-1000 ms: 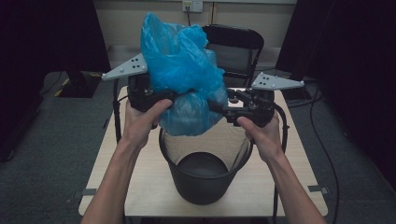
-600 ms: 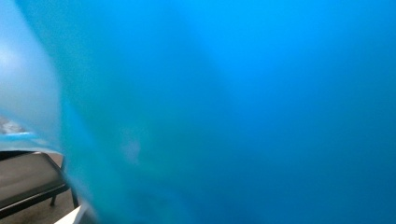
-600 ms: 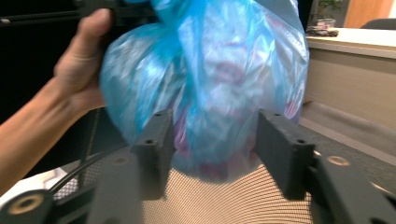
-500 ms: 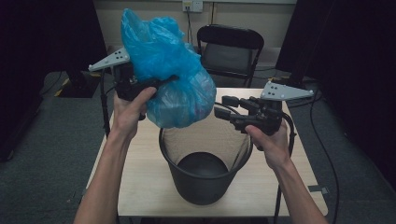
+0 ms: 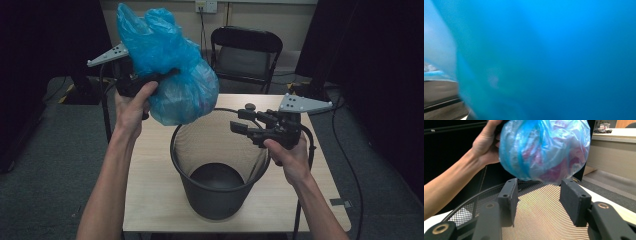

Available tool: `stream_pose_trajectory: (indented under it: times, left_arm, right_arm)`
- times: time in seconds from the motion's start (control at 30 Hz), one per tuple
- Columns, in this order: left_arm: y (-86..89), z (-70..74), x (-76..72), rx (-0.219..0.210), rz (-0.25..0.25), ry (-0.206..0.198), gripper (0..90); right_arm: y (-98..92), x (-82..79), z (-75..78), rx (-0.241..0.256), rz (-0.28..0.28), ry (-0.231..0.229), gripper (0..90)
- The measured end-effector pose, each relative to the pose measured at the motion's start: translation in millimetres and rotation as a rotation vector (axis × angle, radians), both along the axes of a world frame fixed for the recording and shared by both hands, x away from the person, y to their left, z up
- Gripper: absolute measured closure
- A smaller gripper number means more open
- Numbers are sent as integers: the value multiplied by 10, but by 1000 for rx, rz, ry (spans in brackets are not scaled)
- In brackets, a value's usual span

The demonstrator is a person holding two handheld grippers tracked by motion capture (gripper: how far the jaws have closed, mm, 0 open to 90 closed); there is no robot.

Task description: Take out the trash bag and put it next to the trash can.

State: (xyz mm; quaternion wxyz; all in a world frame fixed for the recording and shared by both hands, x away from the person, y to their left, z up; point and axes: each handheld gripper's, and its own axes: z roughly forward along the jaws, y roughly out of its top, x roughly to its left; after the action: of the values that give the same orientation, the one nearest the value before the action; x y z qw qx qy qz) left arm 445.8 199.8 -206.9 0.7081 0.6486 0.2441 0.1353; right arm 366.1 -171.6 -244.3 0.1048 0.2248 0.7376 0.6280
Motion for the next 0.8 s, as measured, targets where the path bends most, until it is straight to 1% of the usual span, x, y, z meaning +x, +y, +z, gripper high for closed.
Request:
stream_pose_trajectory:
  times: [0.07,0.1,0.13,0.17,0.2,0.27,0.33,0.4,0.5,0.6,0.67,0.7,0.73,0.8]
  left_arm:
    - [44,-42,15,-11,12,16,842]
    - [65,-58,23,-8,16,19,842]
    - [76,-74,26,-21,22,31,842]
    - [96,-83,37,-22,28,34,842]
    - [119,-90,51,-7,38,25,842]
    - [149,-94,64,17,62,24,841]
    - [183,-114,95,39,76,37,842]
    - [221,-157,121,40,82,52,841]
    - [239,-231,149,51,99,69,841]
    - [236,-301,178,81,116,80,842]
    - [245,-347,192,82,118,86,842]
    - [245,-347,192,82,118,86,841]
    - [254,-393,208,88,117,95,841]
    - [260,-437,220,108,129,103,841]
  right_arm:
    - [-19,-11,-18,7,0,-5,489]
    - [-29,-14,-27,15,-3,-8,489]
    - [-36,-14,-36,16,-6,-5,486]
    - [-39,-16,-45,12,-8,-2,482]
    - [-45,-19,-55,8,-9,-4,480]
    - [-62,-32,-73,5,-11,-3,479]
    - [-90,-44,-89,1,-19,-8,477]
    - [-127,-62,-112,-17,-42,-15,471]
    - [-207,-79,-145,-8,-61,-16,472]
    - [-282,-99,-148,1,-80,-24,472]
    - [-331,-111,-149,-2,-92,-25,475]
    - [-357,-112,-151,-2,-101,-25,477]
    - [-383,-111,-153,-2,-113,-25,482]
    - [-431,-105,-168,-8,-152,-27,488]
